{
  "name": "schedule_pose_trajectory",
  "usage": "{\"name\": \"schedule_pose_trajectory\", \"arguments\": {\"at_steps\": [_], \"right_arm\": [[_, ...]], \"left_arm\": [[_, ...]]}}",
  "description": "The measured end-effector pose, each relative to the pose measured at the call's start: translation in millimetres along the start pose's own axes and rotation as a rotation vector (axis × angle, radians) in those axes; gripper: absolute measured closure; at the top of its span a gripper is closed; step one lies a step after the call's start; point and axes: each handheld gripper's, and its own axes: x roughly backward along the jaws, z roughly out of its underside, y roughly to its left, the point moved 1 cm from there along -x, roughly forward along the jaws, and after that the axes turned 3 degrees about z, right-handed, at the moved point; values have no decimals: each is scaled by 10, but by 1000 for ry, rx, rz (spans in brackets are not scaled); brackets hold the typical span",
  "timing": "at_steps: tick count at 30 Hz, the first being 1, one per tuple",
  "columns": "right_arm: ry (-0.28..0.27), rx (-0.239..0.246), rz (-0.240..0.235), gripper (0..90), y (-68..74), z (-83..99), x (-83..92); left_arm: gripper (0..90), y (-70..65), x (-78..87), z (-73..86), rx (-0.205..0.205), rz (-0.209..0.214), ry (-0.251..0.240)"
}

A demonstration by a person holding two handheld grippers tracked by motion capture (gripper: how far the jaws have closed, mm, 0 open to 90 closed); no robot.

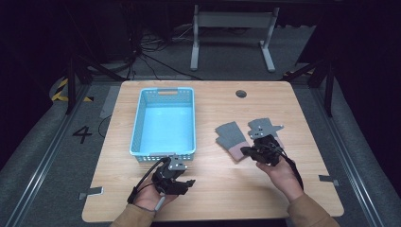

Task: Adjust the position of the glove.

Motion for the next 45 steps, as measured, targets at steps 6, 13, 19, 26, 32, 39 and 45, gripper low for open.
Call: {"name": "schedule_pose_trajectory", "arguments": {"at_steps": [6, 13, 19, 26, 32, 39, 45], "right_arm": [[8, 9, -18, 900, -2, -210, -129], [28, 20, -31, 900, 25, -406, -317], [64, 17, -5, 900, 31, -545, -534], [112, 5, 43, 900, 4, -622, -841], [131, -8, 55, 900, -27, -596, -973], [143, -19, 73, 900, -72, -580, -1009], [164, -22, 72, 900, -97, -559, -1045]], "left_arm": [[454, -36, -12, -10, -26, -14, 32], [451, -11, 6, 27, -13, -19, 37], [440, -41, 18, 31, -38, -9, 38], [429, -30, -14, 41, -50, -26, 35], [425, -18, -11, 46, -53, -25, 40], [423, -23, -14, 50, -63, -31, 42], [422, -22, -20, 51, -61, -32, 37]]}}
